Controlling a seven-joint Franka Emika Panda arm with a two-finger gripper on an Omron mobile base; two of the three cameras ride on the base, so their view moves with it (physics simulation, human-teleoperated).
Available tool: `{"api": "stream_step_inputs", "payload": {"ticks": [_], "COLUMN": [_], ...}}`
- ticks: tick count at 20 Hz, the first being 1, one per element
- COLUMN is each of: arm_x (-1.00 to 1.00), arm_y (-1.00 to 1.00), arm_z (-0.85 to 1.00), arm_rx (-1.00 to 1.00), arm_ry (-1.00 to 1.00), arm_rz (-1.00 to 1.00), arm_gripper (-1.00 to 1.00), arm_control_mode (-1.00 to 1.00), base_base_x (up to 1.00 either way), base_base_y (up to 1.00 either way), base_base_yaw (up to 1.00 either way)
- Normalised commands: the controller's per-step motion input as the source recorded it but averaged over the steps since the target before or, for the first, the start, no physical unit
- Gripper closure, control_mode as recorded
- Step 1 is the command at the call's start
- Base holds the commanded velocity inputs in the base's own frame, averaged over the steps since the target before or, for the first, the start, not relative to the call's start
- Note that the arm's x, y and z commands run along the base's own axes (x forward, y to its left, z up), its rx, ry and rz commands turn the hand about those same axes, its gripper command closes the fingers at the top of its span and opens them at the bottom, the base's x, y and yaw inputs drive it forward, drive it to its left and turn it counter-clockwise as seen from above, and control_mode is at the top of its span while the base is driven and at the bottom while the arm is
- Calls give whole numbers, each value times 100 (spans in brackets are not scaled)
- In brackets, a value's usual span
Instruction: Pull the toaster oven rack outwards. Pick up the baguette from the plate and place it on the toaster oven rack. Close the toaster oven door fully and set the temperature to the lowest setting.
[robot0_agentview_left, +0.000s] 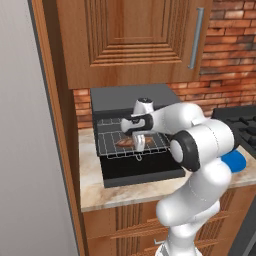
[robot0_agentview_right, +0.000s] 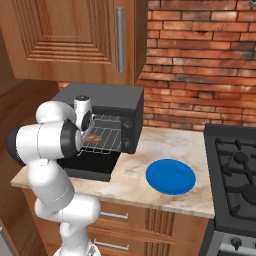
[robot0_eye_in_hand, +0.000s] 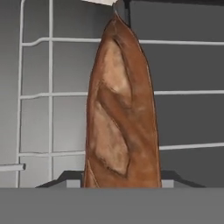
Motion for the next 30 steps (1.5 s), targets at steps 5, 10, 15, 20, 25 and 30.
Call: {"api": "stream_step_inputs", "payload": {"ticks": [5, 10, 15, 20, 25, 30], "arm_x": [-7, -5, -3, -12, -59, -75], "arm_y": [-8, -19, -18, -39, -76, -74], "arm_z": [-12, -5, -1, 5, 31, 68], "arm_rx": [15, 24, 28, 28, 26, 12], "arm_ry": [-28, -37, -41, -33, -22, -12], "arm_rz": [-5, -9, -9, -8, -11, -3], "arm_gripper": [-100, -100, -100, -100, -100, -100], "arm_control_mode": [-100, -100, -100, -100, -100, -100], "base_base_x": [0, 0, 0, 0, 0, 0], "base_base_y": [0, 0, 0, 0, 0, 0], "base_base_yaw": [0, 0, 0, 0, 0, 0]}}
